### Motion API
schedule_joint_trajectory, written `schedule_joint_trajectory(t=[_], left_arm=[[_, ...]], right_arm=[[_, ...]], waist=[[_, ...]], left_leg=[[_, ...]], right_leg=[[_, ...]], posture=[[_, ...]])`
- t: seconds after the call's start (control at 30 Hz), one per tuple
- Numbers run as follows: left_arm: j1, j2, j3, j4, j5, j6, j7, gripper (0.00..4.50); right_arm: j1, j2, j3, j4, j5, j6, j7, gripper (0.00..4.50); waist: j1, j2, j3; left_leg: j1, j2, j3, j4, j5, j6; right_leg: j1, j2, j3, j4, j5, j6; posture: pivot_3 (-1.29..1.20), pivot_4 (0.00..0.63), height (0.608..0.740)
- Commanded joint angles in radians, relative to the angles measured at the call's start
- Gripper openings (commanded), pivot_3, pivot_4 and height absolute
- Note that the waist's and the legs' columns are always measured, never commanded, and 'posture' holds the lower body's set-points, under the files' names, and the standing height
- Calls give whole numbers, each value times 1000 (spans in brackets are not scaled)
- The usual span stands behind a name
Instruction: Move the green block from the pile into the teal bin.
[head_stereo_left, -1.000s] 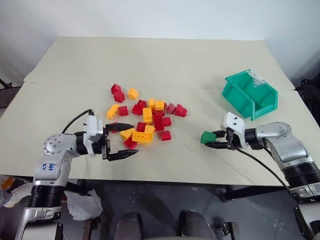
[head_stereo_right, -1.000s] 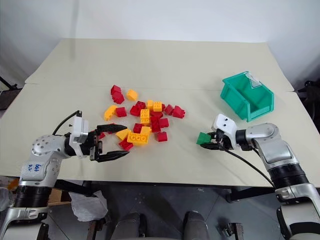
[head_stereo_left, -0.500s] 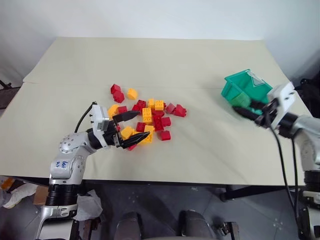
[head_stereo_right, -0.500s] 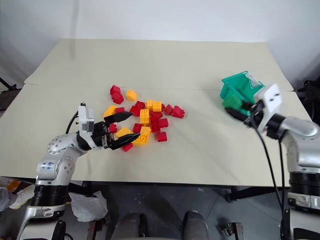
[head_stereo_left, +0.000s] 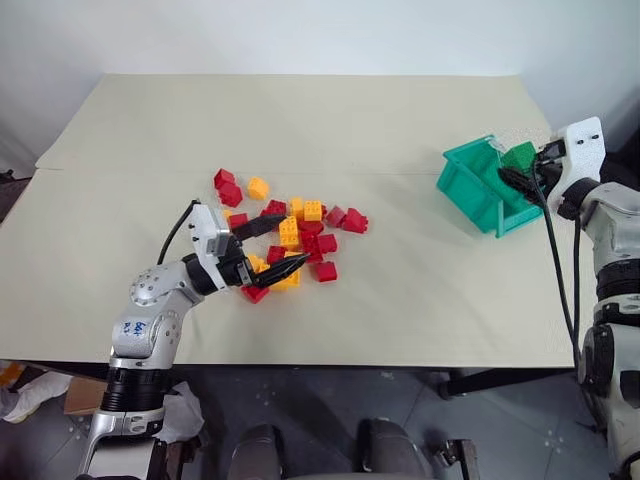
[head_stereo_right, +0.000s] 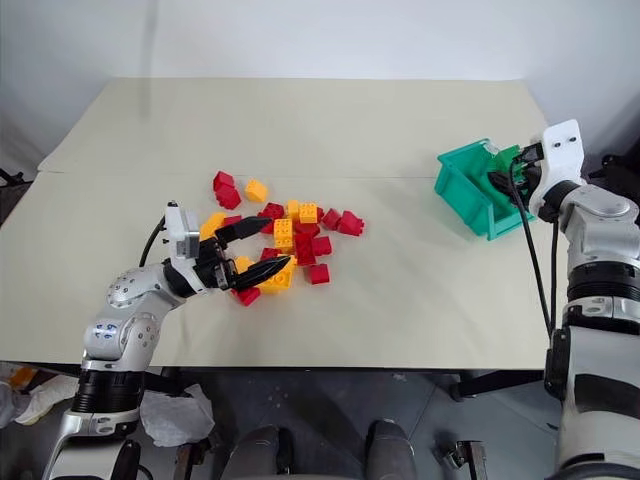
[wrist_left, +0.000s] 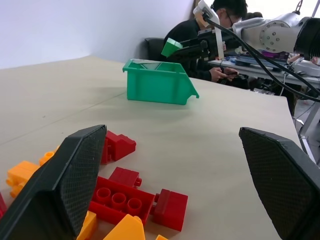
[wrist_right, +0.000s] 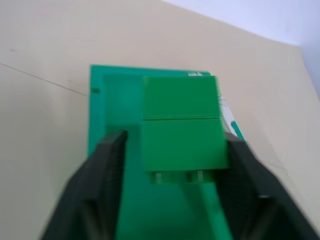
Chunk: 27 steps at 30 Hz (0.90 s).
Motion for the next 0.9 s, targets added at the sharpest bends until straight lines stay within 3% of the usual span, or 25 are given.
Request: schedule_joint_trajectory(t=[0.03,0.07,0.1,0.33,0.47,0.63,0.8,0.9], left_arm=[[9,9,15,-44,-7,-18,6,4500],[11,11,16,-43,-6,-18,8,4500],[12,14,18,-40,-4,-18,9,4500],[-2,35,22,-1,-1,-34,-12,4500],[-4,60,36,18,2,-56,-32,4500],[31,144,49,57,37,-85,-79,4500],[107,231,82,122,105,-181,-108,4500],[151,252,96,128,132,-228,-96,4500]], right_arm=[[-38,-13,-9,30,-14,-60,0,4117],[-39,-15,-12,34,-13,-74,8,4450],[-38,-20,-15,32,-14,-93,11,4485],[4,-53,-39,-6,10,-149,105,4485],[99,-57,-82,-147,103,-186,279,4485],[436,-57,-145,-578,301,-165,526,4485],[836,-42,-167,-1024,397,-87,543,4485],[964,-19,-187,-1163,436,-41,491,4485]], waist=[[0,0,0],[0,0,0],[0,0,0],[0,0,0],[1,0,0],[8,0,0],[14,0,0],[14,0,0]], left_leg=[[0,0,0,0,0,0],[0,0,0,0,0,0],[0,0,0,0,0,0],[0,0,0,0,0,0],[0,0,0,0,0,0],[0,0,0,-3,0,0],[1,0,0,-5,0,0],[2,0,1,-6,0,-1]], right_leg=[[0,0,0,0,0,0],[0,0,0,0,0,0],[0,0,0,0,0,0],[0,0,0,0,0,0],[0,0,0,0,0,0],[0,0,-1,-1,0,0],[0,0,-1,-3,0,0],[0,0,-1,-3,0,0]], posture=[[0,150,740],[0,150,740],[0,150,740],[0,150,740],[0,150,740],[0,150,740],[0,150,740],[0,150,740]])
